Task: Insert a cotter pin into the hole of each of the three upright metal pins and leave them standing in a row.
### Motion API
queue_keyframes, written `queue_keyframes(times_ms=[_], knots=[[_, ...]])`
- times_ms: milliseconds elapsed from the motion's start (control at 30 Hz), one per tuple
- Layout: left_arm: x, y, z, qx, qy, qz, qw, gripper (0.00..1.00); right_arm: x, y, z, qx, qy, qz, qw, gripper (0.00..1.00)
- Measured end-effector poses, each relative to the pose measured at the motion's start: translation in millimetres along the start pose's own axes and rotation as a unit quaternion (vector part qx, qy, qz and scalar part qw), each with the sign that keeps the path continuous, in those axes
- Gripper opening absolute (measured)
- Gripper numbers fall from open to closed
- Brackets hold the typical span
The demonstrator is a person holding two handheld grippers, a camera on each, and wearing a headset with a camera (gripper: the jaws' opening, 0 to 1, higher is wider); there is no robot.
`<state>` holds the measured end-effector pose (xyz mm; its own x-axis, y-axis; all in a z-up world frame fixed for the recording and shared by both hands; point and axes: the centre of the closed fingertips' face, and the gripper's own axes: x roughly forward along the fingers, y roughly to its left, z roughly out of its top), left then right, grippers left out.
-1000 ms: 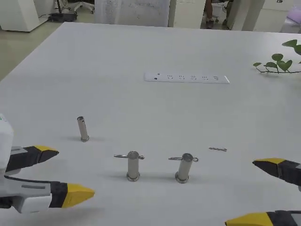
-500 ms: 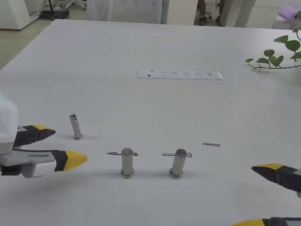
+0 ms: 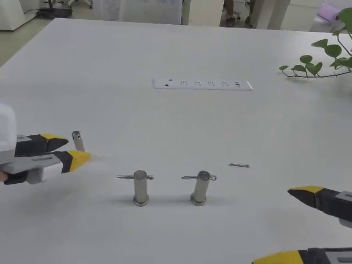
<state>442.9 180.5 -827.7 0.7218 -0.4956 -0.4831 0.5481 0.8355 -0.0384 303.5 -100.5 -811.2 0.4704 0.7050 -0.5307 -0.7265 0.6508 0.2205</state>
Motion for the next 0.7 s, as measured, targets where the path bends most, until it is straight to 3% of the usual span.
queue_keyframes(times_ms=[267,700], knots=[[10.4,5.4,-10.5,0.009,0.016,0.015,0.9997,0.18,-1.0,0.6,0.0,0.002,-0.001,0.000,1.0000,1.00],[17.3,10.5,-8.2,0.004,0.013,0.034,0.9993,0.08,-2.5,-0.7,0.6,0.009,-0.005,-0.002,0.9999,1.00]])
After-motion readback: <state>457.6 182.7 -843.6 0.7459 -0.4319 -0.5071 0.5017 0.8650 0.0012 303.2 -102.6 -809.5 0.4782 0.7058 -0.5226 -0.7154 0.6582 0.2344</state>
